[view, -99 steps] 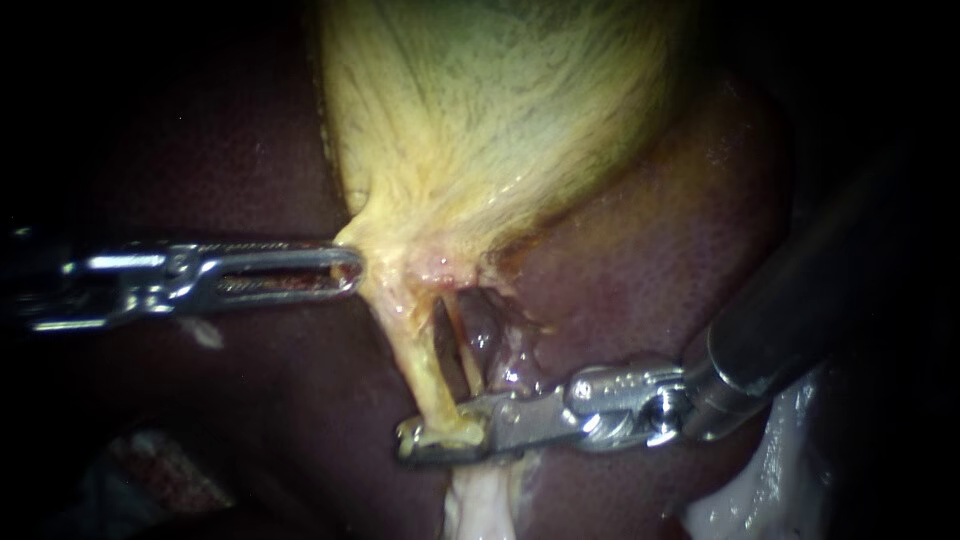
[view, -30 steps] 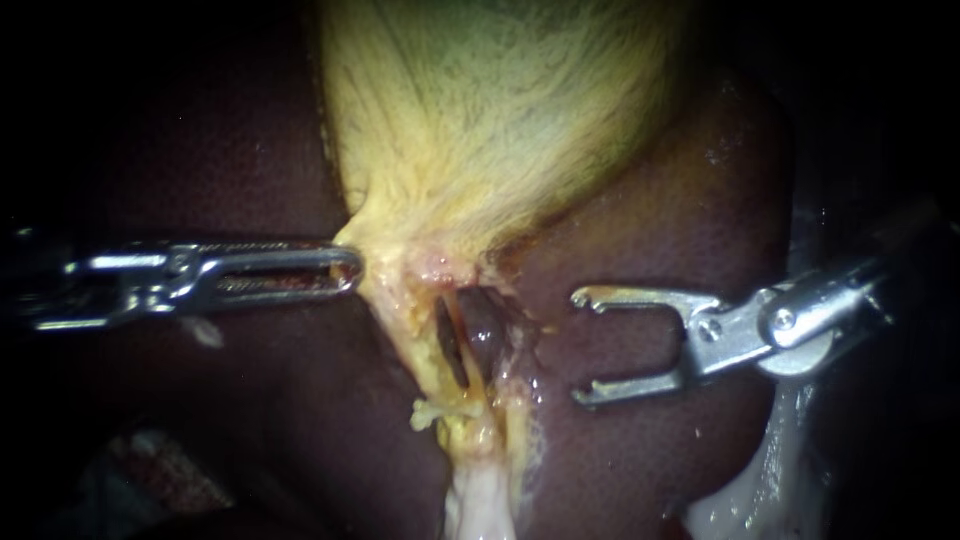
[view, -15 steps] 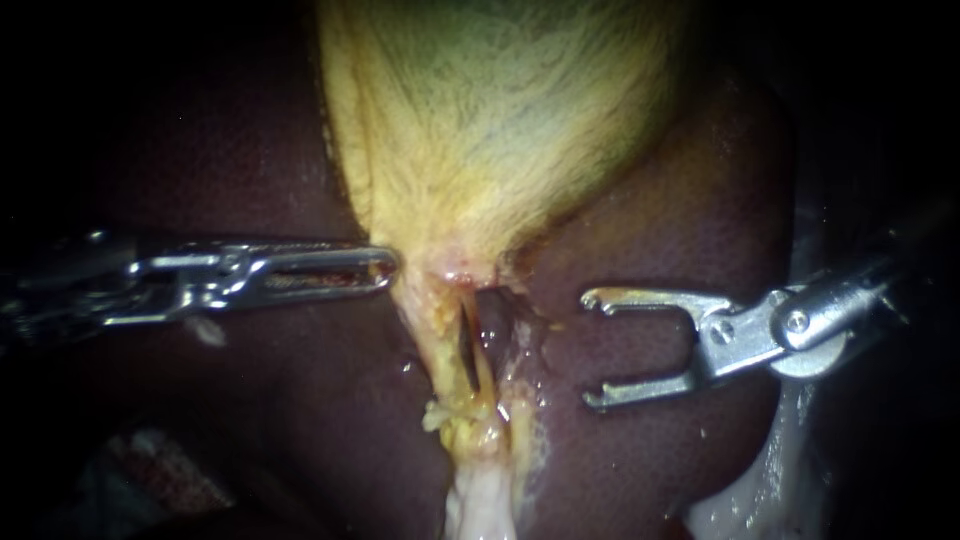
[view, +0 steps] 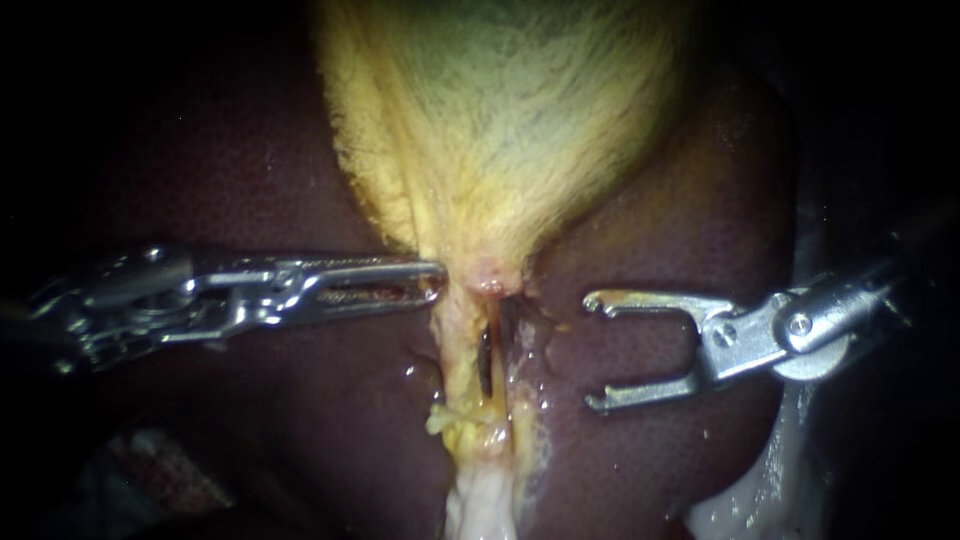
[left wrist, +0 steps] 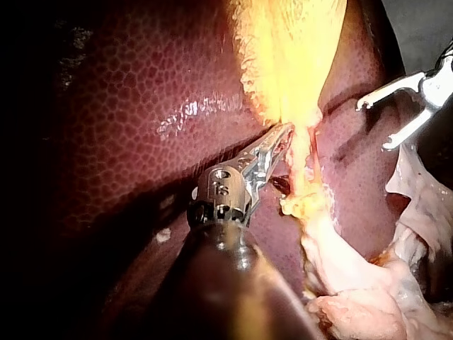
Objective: Going back first clip left tube
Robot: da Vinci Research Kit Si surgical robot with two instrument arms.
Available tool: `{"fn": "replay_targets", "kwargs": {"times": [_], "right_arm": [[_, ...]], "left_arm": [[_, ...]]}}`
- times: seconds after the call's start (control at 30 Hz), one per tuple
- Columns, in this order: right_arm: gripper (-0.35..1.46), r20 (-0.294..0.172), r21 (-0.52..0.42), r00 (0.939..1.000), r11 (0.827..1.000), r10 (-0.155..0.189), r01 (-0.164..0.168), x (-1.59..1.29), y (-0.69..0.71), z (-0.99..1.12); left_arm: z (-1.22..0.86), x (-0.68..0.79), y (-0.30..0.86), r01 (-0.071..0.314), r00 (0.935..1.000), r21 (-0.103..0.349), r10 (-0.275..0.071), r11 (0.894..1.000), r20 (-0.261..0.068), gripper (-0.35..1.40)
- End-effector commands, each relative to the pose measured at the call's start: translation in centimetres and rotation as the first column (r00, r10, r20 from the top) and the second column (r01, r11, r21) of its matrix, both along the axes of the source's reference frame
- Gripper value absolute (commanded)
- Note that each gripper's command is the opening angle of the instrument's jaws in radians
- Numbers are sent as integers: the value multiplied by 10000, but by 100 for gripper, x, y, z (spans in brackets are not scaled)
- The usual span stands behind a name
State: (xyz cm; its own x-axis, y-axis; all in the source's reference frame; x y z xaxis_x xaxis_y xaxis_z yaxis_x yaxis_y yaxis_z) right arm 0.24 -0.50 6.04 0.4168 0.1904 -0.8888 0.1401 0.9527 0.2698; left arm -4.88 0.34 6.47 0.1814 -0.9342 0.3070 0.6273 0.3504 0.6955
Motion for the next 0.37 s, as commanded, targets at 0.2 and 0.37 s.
{"fn": "replay_targets", "kwargs": {"times": [0.2,0.37], "right_arm": [[60,1,-1,10000,10000,-3,3,0,0,0],[60,1,-1,10000,10000,-4,4,-1,0,0]], "left_arm": [[0,0,0,-4,10000,-1,4,10000,-9,-23],[0,-1,0,-2,10000,-1,2,10000,-10,-23]]}}
